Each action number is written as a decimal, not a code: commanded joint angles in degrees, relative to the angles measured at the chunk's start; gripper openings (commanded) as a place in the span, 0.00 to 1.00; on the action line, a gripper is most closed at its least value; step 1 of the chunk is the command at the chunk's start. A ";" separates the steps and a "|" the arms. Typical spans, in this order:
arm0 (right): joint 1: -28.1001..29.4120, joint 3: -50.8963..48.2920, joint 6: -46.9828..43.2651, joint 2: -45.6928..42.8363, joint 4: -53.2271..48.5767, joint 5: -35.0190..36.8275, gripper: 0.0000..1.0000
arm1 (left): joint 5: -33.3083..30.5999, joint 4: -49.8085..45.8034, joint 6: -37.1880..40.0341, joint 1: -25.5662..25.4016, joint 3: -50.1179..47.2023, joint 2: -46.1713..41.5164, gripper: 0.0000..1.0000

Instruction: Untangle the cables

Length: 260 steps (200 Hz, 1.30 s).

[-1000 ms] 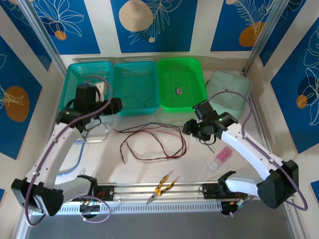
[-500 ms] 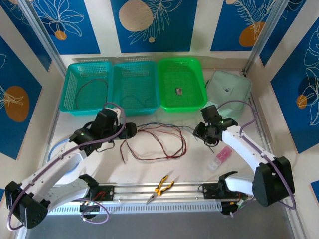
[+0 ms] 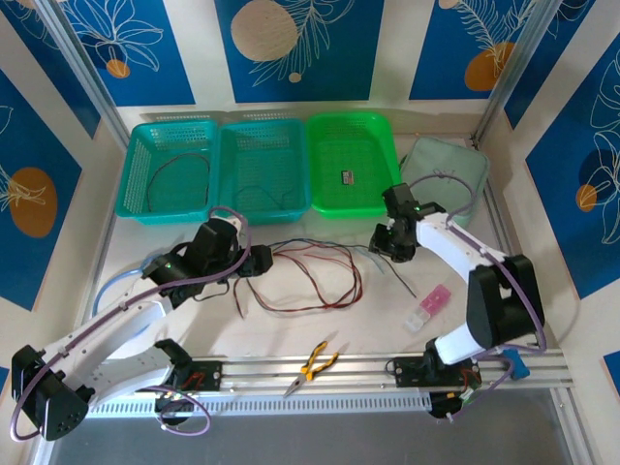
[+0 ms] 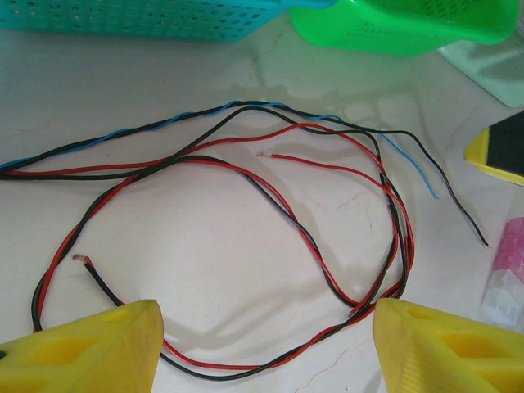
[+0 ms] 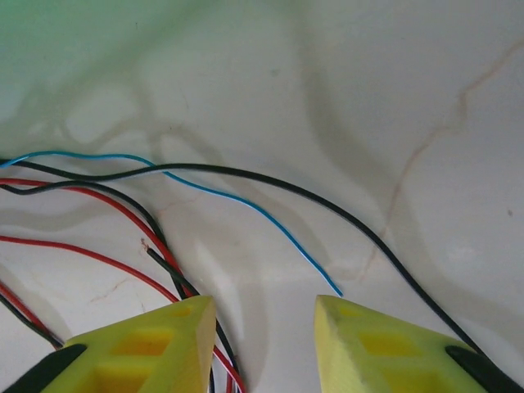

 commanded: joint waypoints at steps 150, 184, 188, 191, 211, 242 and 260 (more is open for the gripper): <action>3.40 5.36 -3.96 10.39 -8.74 11.72 0.37 | -0.54 -0.27 0.46 -0.52 2.43 0.52 0.69; 0.74 1.65 -2.53 9.20 -7.24 9.95 0.36 | 0.51 0.14 1.19 -0.51 3.91 2.69 0.69; 0.29 1.43 -2.57 9.01 -7.00 9.54 0.35 | 0.58 0.14 1.30 -0.52 4.03 2.88 0.69; 0.06 1.24 -2.69 8.89 -6.77 9.27 0.35 | 0.66 0.14 1.29 -0.53 4.13 3.06 0.69; -0.95 1.02 -3.27 8.43 -6.71 8.51 0.34 | 0.89 0.48 1.30 -0.53 4.15 3.55 0.69; -1.88 1.14 -4.17 9.22 -6.49 8.01 0.34 | 0.62 1.10 1.08 -0.52 3.80 3.65 0.69; -2.62 1.38 -4.93 10.24 -6.64 7.48 0.32 | 0.84 1.36 0.96 -0.46 3.81 4.04 0.69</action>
